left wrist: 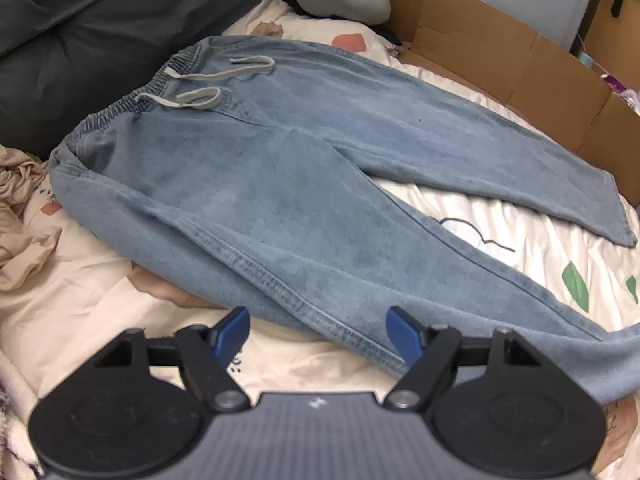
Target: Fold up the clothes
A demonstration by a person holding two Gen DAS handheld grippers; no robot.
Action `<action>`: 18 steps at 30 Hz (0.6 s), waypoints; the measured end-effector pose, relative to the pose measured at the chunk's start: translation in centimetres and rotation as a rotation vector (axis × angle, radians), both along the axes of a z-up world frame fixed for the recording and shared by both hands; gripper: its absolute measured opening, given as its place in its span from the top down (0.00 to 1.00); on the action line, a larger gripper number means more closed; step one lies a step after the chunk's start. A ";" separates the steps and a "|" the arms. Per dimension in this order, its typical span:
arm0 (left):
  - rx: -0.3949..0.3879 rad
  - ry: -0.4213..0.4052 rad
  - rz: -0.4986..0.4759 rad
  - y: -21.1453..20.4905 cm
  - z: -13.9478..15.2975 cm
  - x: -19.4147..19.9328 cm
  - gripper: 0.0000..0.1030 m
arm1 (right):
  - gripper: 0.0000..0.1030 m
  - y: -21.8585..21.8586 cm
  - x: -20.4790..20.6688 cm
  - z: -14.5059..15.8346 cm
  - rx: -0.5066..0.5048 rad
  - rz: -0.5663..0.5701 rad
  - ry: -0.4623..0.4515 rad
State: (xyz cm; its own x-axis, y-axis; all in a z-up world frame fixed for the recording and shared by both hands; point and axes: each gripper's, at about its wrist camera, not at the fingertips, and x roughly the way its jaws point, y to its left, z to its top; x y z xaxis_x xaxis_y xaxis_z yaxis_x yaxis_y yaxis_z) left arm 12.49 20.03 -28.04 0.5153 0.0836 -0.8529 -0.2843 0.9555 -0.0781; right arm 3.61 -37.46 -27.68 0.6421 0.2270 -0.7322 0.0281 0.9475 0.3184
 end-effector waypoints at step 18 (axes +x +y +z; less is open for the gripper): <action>0.022 0.074 -0.021 2.8 -2.7 0.0 0.25 | 0.87 4.4 17.7 -5.0 -0.057 0.127 0.032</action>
State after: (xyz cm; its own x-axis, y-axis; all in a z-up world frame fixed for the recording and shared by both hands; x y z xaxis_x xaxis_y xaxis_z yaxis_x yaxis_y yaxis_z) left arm 12.47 22.86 -30.70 0.4524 0.0929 -0.8869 -0.2683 0.9627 -0.0361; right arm 21.34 -33.06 -32.65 0.5871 0.2627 -0.7657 -0.0839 0.9605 0.2653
